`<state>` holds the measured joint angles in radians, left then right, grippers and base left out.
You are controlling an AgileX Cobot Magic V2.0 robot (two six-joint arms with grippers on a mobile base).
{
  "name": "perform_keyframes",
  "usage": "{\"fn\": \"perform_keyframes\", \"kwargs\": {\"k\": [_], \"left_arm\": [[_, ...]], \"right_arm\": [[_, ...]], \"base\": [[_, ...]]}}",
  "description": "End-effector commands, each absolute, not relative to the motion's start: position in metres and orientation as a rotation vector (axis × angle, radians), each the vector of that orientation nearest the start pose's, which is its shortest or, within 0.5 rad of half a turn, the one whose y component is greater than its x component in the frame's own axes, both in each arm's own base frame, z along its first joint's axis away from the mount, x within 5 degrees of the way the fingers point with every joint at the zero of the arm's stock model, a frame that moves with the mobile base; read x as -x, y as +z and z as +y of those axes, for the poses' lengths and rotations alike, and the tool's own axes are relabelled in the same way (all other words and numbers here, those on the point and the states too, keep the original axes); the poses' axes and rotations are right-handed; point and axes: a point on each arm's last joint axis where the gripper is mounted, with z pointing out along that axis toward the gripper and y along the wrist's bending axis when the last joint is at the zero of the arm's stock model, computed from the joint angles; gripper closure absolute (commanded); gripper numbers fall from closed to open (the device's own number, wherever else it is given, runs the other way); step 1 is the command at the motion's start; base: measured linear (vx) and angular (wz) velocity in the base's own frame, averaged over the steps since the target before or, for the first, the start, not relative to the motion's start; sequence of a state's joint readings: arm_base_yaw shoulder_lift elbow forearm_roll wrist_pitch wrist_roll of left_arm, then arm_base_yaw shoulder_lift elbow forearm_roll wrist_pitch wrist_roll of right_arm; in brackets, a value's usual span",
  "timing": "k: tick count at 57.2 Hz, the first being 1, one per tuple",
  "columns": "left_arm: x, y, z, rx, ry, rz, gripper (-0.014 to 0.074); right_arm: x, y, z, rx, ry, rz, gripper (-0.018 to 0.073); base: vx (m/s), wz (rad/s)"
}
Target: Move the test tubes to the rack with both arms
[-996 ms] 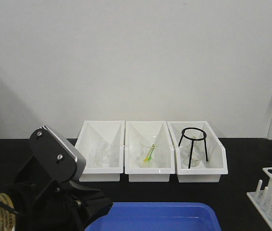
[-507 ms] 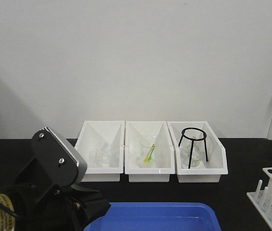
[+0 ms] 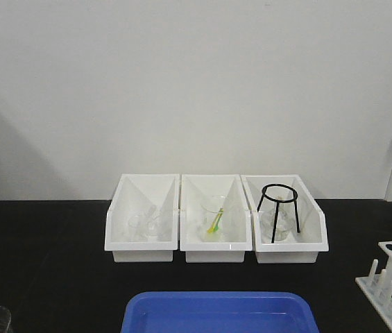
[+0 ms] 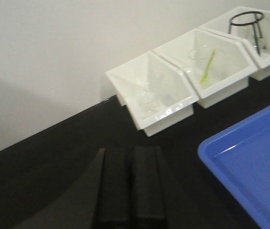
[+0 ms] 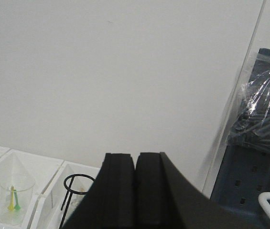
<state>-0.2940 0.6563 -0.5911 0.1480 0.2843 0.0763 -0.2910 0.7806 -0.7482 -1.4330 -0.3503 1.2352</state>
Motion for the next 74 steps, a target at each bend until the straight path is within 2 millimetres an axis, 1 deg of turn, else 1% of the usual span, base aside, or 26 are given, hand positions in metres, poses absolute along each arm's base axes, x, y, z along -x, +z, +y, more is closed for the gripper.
{"fn": "perform_keyframes", "kwargs": {"k": [1,5,7,9,12,16,18,23,28,74], "left_arm": [[-0.113,0.319,-0.022,-0.284,-0.031,1.627,0.0617],[-0.098,0.286,-0.014,-0.197,-0.032,1.619,0.0617],[-0.09,0.265,-0.011,-0.163,-0.027,1.614,0.0617],[-0.086,0.252,-0.008,-0.129,-0.028,1.613,0.0617],[-0.078,0.226,-0.006,-0.095,-0.028,1.615,0.0617],[-0.07,0.201,-0.005,-0.081,-0.024,1.595,0.0617],[-0.067,0.192,-0.004,-0.077,-0.026,1.58,0.0617],[-0.06,0.19,-0.004,-0.116,0.002,1.601,0.0617],[-0.056,0.191,-0.004,-0.12,0.006,1.562,0.0617],[-0.057,0.189,-0.004,-0.122,0.006,1.579,0.0617]], "right_arm": [[-0.16,0.404,-0.015,0.206,-0.129,1.422,0.0566],[-0.16,0.404,-0.015,0.206,-0.129,1.422,0.0566],[-0.16,0.404,-0.015,0.206,-0.129,1.422,0.0566],[-0.16,0.404,-0.015,0.206,-0.129,1.422,0.0566],[-0.16,0.404,-0.015,0.206,-0.129,1.422,0.0566],[-0.16,0.404,-0.015,0.206,-0.129,1.422,0.0566],[-0.16,0.404,-0.015,0.206,-0.129,1.422,0.0566],[-0.16,0.404,-0.015,0.206,-0.129,1.422,0.0566],[-0.16,0.404,-0.015,0.206,-0.129,1.422,0.0566],[-0.16,0.404,-0.015,0.206,-0.129,1.422,0.0566]], "base": [[0.0,0.0],[0.0,0.0],[0.0,0.0],[0.0,0.0],[0.0,0.0],[0.0,0.0],[0.0,0.0],[0.0,0.0],[0.0,0.0],[0.0,0.0]]}}
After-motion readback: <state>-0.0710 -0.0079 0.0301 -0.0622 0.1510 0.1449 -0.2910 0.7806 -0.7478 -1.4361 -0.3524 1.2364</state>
